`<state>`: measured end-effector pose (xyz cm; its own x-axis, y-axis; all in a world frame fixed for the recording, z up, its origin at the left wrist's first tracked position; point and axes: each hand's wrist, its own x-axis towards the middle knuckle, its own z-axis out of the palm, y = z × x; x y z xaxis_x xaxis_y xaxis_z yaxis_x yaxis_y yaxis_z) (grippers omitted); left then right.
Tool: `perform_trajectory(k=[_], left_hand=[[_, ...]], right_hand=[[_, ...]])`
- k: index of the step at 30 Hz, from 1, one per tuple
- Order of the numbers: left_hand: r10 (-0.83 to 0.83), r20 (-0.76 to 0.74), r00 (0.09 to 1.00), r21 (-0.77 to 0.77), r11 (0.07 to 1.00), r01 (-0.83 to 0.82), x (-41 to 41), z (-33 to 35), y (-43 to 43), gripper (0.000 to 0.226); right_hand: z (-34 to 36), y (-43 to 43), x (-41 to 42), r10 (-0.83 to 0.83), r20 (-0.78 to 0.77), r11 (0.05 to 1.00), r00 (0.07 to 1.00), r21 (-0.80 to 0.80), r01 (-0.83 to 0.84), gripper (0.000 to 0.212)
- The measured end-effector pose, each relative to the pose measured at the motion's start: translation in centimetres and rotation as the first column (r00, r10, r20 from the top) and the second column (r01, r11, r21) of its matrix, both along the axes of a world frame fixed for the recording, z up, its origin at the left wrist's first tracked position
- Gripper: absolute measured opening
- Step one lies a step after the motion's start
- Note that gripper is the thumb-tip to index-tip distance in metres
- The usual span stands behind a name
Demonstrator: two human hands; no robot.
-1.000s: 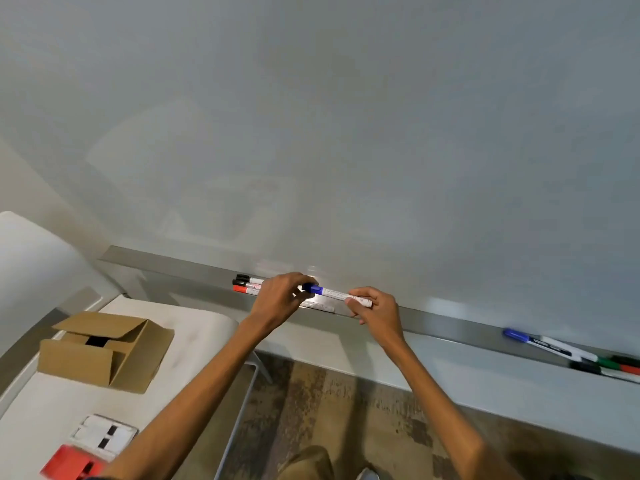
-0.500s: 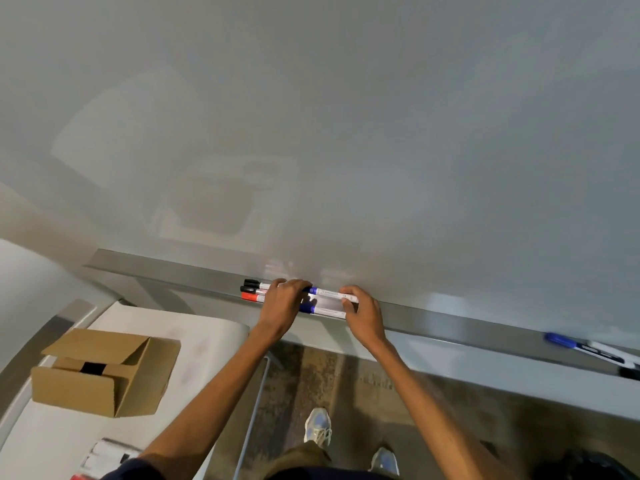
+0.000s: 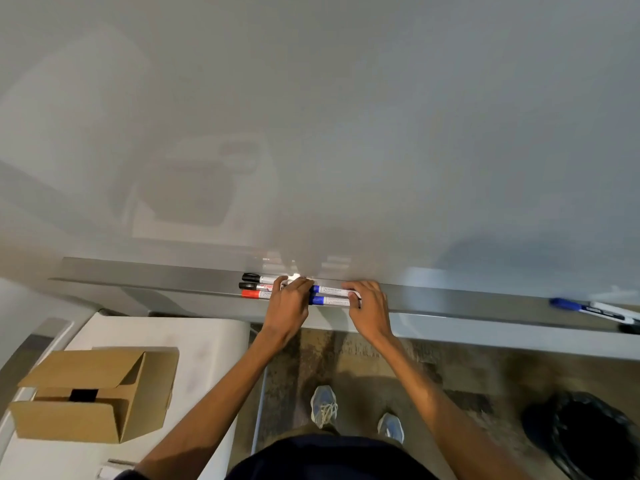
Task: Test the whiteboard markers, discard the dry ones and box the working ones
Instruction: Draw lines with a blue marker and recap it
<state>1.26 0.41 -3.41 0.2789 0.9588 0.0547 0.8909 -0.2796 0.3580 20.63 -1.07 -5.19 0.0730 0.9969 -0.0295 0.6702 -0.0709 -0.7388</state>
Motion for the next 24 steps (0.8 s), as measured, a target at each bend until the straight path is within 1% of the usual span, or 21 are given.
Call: perform_trajectory(k=[4, 6, 8, 11, 14, 16, 20, 24], left_hand=[[-0.017, 0.033, 0.999, 0.038, 0.999, 0.015, -0.1, -0.1, -0.3, 0.034], [-0.056, 0.016, 0.998, 0.05, 0.997, 0.055, 0.1, -0.3, -0.4, 0.04], [-0.081, 0.005, 0.997, 0.031, 0.996, 0.081, 0.3, -0.5, -0.5, 0.044], [-0.084, 0.016, 0.996, 0.015, 0.996, 0.084, 0.7, -0.6, -0.7, 0.043], [-0.072, 0.052, 0.996, 0.034, 0.997, 0.071, 1.2, -0.3, -0.8, 0.042], [-0.065, 0.078, 0.995, 0.059, 0.996, 0.06, 1.6, -0.1, -0.8, 0.039], [-0.037, 0.157, 0.987, 0.104, 0.994, 0.021, 3.2, 0.3, -0.4, 0.024], [-0.061, 0.195, 0.979, 0.122, 0.992, 0.037, 5.9, 0.8, -0.3, 0.021]], right_hand=[[0.0, 0.0, -0.2, -0.031, -0.007, 1.0, 1.0, -0.001, 0.031, 0.025], [-0.1, -0.1, -0.1, -0.049, -0.019, 0.999, 0.999, 0.003, 0.049, 0.025], [-0.4, -0.4, 0.0, -0.063, -0.025, 0.998, 0.998, 0.017, 0.064, 0.024], [-0.5, -0.8, 0.3, -0.067, -0.035, 0.997, 0.997, 0.033, 0.068, 0.025], [-0.4, -0.9, 0.5, -0.072, -0.041, 0.995, 0.997, 0.065, 0.075, 0.024], [-0.3, -0.8, 0.9, -0.093, -0.045, 0.989, 0.995, 0.107, 0.098, 0.023], [0.2, -0.8, 2.0, -0.124, -0.045, 0.971, 0.991, 0.201, 0.131, 0.021], [0.7, -1.2, 4.4, -0.158, -0.057, 0.948, 0.986, 0.271, 0.167, 0.018]])
